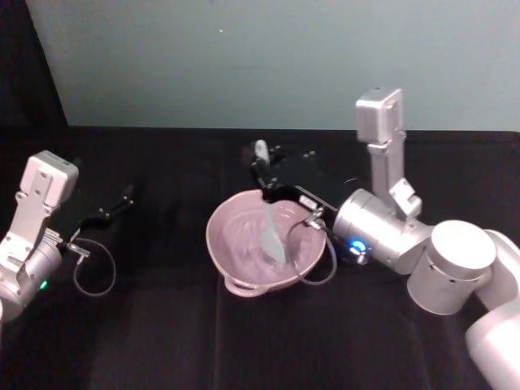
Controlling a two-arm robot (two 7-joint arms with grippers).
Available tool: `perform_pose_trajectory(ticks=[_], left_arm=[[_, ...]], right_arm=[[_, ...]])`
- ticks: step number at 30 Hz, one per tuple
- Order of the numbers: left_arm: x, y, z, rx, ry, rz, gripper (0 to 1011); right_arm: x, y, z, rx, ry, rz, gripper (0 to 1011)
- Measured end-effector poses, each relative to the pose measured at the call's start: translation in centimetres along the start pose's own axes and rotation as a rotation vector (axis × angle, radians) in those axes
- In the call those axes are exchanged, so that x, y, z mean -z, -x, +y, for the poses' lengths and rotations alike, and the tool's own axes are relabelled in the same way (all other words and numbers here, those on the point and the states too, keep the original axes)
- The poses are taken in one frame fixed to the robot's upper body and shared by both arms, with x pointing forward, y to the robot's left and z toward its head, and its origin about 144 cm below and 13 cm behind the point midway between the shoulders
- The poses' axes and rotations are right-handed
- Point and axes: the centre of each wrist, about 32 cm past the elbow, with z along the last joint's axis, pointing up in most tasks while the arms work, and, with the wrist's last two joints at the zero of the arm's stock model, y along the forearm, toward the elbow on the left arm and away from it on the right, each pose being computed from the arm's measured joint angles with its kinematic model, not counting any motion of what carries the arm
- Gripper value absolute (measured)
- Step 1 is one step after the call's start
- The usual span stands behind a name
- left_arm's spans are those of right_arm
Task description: Use the one hand to pick up the spoon and stir the clear water in the bowl.
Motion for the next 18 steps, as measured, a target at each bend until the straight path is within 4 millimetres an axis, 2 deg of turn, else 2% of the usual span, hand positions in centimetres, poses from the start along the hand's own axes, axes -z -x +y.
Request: perform_pose_trajectory(ticks=[9,18], left_arm=[[0.0,0.0,0.0,0.000,0.000,0.000,1011],[0.0,0.0,0.0,0.000,0.000,0.000,1011]], right_arm=[[0.2,0.9,2.6,-0.058,-0.001,0.007,111],[0.4,-0.2,4.9,-0.046,-0.013,0.019,111]])
